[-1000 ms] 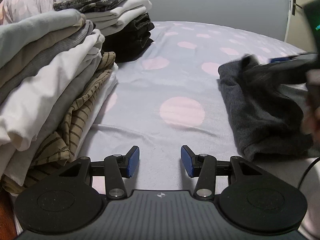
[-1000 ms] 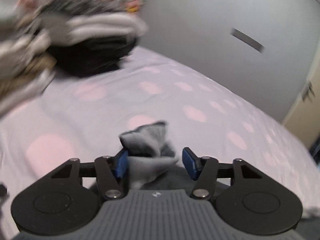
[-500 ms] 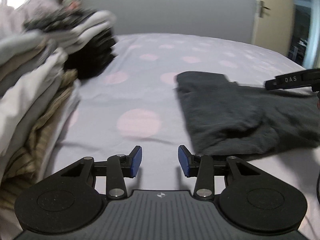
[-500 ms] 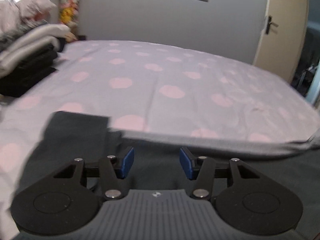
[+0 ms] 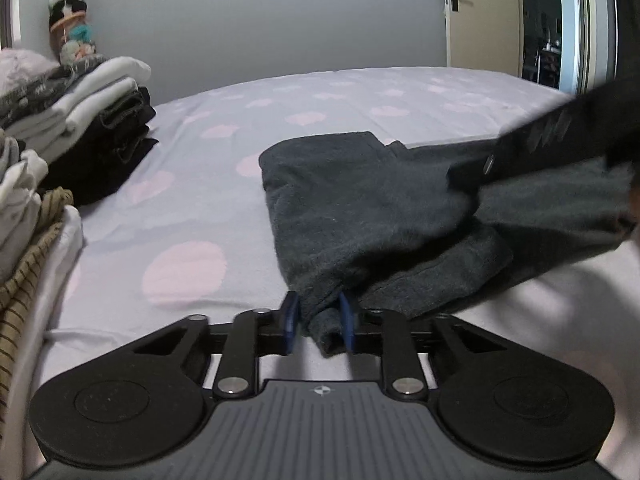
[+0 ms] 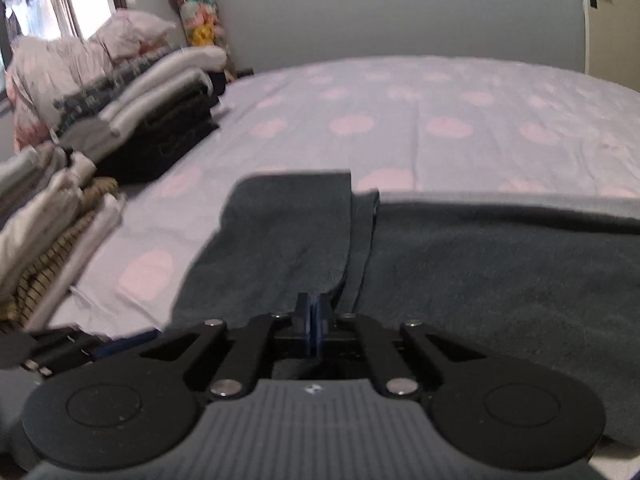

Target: Fold clothes

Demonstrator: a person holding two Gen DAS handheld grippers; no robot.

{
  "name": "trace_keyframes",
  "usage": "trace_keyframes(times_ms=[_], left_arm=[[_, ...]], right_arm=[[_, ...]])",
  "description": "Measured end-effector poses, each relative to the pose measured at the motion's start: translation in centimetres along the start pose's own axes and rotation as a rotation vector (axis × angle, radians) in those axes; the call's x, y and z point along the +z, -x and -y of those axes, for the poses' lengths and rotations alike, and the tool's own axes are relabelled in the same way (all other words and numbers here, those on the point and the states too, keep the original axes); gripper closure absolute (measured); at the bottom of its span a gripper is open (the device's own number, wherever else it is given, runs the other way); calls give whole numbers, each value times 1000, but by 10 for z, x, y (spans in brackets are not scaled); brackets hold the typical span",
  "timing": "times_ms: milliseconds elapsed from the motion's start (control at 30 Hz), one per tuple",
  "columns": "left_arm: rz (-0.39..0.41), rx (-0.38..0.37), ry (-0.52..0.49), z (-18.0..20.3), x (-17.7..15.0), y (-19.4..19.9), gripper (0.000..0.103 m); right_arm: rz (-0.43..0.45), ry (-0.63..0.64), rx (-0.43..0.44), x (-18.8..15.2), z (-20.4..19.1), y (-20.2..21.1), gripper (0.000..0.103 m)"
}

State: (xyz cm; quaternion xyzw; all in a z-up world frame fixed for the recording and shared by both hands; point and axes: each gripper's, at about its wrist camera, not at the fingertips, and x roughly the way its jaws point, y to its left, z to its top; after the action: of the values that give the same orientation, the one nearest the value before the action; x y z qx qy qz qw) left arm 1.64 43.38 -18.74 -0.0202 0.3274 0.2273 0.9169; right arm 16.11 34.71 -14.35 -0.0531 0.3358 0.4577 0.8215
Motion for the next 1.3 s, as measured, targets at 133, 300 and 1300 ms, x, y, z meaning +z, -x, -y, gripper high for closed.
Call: trace_keyframes(times_ms=[133, 300, 1300], left_arm=[[11, -9, 8, -4, 1, 6, 90], [-11, 2, -51, -1, -2, 9, 90], [-25, -33, 143, -33, 4, 19, 85]], right_arm=[[39, -116, 63, 5, 8, 30, 100], [-45, -151, 27, -12, 11, 25, 101], [-68, -245, 68, 16, 12, -76, 84]])
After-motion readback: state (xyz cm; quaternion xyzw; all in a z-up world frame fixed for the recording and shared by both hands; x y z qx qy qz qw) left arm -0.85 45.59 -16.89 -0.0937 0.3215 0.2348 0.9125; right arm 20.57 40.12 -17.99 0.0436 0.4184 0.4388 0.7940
